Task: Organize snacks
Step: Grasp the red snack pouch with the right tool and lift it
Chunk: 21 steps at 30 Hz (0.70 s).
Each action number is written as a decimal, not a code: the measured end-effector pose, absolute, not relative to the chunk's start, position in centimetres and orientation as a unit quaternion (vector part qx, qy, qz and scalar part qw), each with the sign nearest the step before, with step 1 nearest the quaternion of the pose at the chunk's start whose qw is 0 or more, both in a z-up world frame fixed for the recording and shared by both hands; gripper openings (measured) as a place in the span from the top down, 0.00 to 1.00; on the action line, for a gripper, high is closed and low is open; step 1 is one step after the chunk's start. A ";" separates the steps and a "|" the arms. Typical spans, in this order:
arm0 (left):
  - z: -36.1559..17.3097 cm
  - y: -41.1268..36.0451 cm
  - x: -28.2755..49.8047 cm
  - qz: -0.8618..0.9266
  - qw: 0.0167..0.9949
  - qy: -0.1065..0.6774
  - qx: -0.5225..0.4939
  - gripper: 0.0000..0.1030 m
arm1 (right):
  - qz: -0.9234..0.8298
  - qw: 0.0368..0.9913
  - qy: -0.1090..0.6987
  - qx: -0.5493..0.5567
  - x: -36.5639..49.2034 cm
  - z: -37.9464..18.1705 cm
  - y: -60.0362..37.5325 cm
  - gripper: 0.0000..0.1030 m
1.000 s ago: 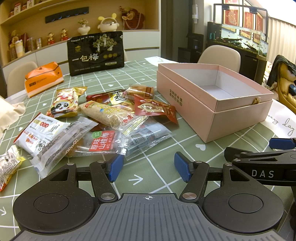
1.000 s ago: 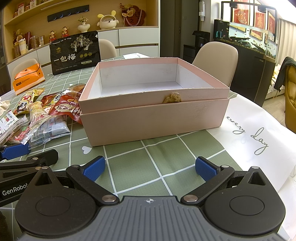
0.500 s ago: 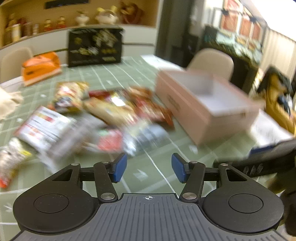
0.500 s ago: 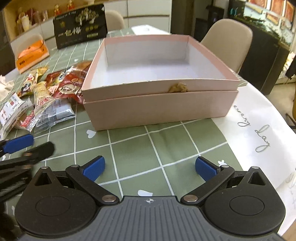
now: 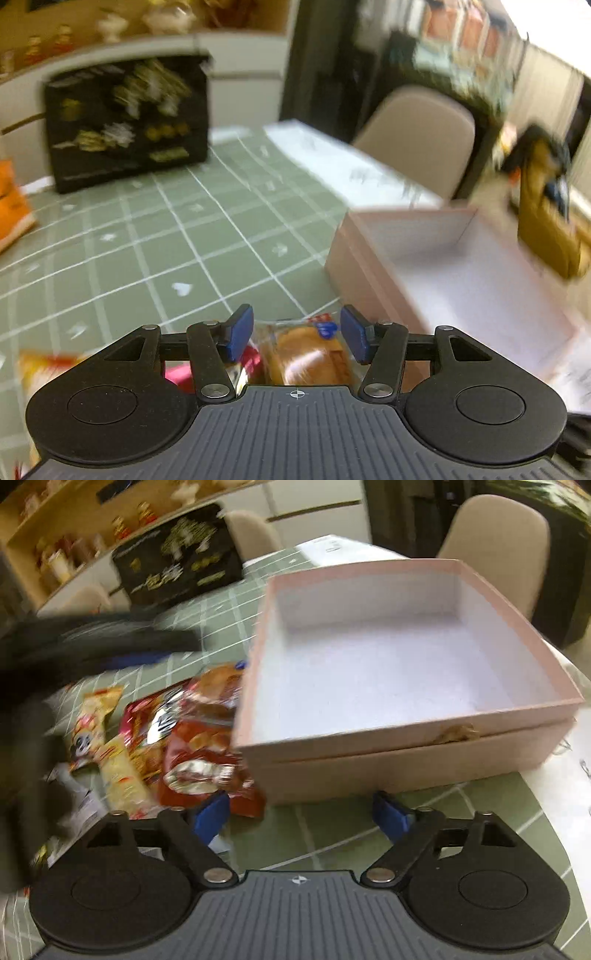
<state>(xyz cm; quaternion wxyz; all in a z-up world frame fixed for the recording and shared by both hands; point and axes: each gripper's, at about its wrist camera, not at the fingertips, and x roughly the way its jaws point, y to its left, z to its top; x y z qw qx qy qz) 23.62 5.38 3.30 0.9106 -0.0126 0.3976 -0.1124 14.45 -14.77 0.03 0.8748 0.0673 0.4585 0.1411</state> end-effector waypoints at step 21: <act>6.7 13.3 14.1 -0.170 0.916 0.354 -0.073 0.81 | 0.144 0.883 0.436 0.099 16.1 -0.1 -8.3 0.19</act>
